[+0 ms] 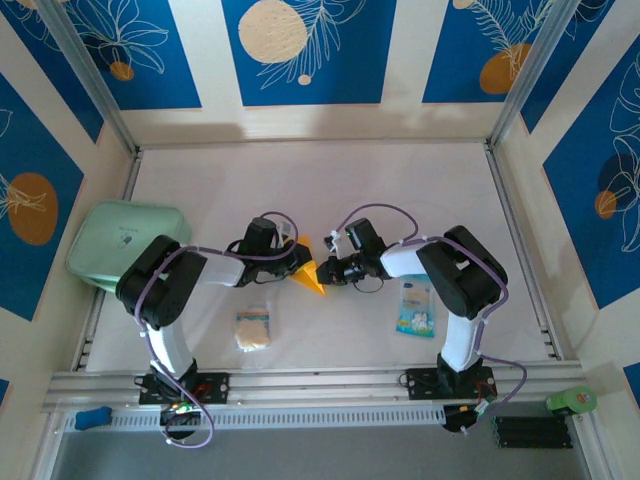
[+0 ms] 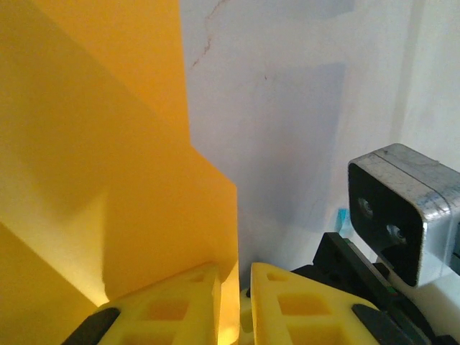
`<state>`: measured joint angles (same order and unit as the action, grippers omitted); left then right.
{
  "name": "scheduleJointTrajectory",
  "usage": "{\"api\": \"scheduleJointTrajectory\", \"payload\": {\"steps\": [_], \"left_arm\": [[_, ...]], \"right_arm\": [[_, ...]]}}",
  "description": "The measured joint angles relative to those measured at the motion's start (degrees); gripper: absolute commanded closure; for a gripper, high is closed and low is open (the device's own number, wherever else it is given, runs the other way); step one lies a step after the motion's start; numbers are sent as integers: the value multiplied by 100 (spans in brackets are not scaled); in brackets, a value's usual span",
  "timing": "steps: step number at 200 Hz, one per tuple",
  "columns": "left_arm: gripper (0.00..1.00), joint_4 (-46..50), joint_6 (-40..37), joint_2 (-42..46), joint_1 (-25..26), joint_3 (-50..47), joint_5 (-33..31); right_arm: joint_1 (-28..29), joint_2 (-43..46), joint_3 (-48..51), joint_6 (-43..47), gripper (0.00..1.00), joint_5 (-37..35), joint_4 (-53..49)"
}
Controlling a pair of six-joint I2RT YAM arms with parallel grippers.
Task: Fold a paper plane with a square sheet of paper (pick it up from the middle)
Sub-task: Fourth fold the wing at the center of the table.
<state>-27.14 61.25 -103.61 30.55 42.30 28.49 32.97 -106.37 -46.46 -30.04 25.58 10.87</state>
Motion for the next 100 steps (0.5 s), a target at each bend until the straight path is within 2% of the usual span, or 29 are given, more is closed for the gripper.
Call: {"api": "scheduleJointTrajectory", "payload": {"steps": [100], "left_arm": [[79,-81,-2,-83,-2,0,4]], "right_arm": [[-66,-81,-44,-2,94,168,-33]]}}
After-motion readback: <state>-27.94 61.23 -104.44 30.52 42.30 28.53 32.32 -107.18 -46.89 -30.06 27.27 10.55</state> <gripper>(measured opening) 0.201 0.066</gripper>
